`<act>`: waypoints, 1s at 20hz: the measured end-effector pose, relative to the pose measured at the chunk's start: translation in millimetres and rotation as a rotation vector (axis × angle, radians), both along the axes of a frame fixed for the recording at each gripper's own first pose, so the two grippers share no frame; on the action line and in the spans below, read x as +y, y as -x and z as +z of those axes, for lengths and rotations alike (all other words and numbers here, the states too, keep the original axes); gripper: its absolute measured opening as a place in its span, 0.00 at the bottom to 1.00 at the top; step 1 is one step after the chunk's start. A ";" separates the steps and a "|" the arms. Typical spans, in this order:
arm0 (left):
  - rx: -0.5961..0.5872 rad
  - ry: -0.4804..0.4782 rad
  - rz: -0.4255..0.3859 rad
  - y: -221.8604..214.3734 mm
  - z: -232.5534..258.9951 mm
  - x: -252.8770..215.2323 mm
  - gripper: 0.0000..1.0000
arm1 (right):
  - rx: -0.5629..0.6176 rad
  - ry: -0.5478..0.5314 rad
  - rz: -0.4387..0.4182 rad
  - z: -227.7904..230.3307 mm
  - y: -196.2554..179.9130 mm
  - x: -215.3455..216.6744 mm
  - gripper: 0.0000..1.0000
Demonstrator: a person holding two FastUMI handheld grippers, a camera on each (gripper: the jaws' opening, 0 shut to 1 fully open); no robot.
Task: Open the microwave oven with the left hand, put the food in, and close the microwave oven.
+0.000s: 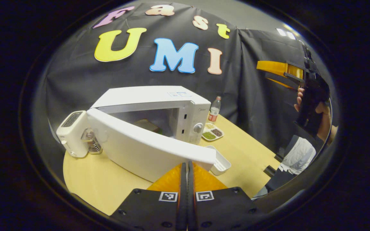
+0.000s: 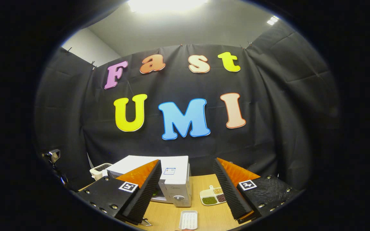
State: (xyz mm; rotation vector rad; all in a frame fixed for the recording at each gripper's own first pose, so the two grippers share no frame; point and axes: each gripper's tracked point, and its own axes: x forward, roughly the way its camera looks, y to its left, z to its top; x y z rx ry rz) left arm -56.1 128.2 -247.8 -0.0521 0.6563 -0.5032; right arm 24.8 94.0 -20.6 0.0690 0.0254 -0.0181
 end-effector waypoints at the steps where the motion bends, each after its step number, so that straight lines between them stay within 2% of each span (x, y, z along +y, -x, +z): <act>1: 0.000 0.003 -0.005 -5.2 -0.8 -4.8 0.07 | 0.005 -0.001 -0.007 -1.0 -0.9 -3.3 0.98; 11: -0.016 0.013 -0.021 -56.1 -6.9 -40.2 0.06 | 0.014 -0.004 -0.082 -4.3 5.8 -40.3 0.98; 17: -0.033 -0.018 -0.025 -87.9 -11.6 -58.7 0.06 | 0.019 0.007 -0.106 -3.8 1.2 -61.7 0.98; 19: -0.038 -0.028 -0.004 -100.2 -13.5 -60.9 0.06 | 0.019 0.010 -0.106 -5.3 3.2 -63.9 0.98; 20: -0.044 -0.068 0.023 -108.8 -16.2 -55.6 0.06 | 0.019 0.009 -0.106 -5.3 1.9 -64.8 0.98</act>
